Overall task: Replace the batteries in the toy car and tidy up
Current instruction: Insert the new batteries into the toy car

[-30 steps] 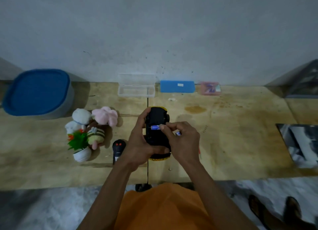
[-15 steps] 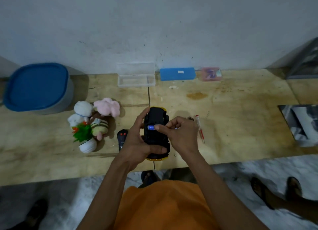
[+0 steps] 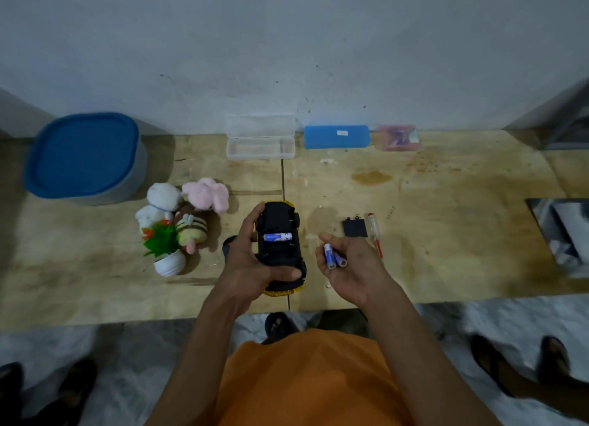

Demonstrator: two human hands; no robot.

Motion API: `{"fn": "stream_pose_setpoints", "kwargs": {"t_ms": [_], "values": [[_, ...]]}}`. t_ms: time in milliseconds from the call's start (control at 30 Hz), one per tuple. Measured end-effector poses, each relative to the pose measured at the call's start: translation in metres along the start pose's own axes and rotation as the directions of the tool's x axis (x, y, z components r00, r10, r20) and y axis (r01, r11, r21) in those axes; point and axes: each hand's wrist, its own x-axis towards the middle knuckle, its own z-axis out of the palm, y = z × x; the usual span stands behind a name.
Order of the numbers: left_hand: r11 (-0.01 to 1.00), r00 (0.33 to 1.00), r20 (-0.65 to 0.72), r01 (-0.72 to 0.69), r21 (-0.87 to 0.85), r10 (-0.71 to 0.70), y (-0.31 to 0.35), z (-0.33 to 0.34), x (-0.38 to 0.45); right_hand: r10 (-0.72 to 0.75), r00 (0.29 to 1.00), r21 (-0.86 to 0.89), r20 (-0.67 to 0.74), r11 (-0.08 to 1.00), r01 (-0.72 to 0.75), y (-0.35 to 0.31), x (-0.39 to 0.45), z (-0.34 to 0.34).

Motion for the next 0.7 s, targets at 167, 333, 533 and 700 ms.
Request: {"fn": "stream_pose_setpoints", "kwargs": {"t_ms": [167, 333, 533, 700], "values": [[0.999, 1.0, 0.015, 0.008, 0.038, -0.008, 0.003, 0.015, -0.002, -0.146, 0.987, -0.011, 0.071, 0.989, 0.147, -0.006, -0.012, -0.009], [0.998, 0.999, 0.033, -0.023, 0.061, 0.021, 0.013, 0.025, 0.004, -0.224, 0.974, -0.133, 0.046, 0.965, 0.228, -0.02, -0.017, -0.011], [0.996, 0.997, 0.074, -0.017, 0.086, 0.011, 0.003, 0.036, 0.0, -0.155, 0.985, -0.11, 0.073, 0.981, 0.162, -0.023, -0.024, -0.028], [0.996, 0.999, 0.053, -0.016, 0.084, 0.012, 0.004, 0.039, -0.005, -0.166, 0.967, -0.11, 0.192, 0.976, 0.189, -0.022, -0.025, -0.033]]}}
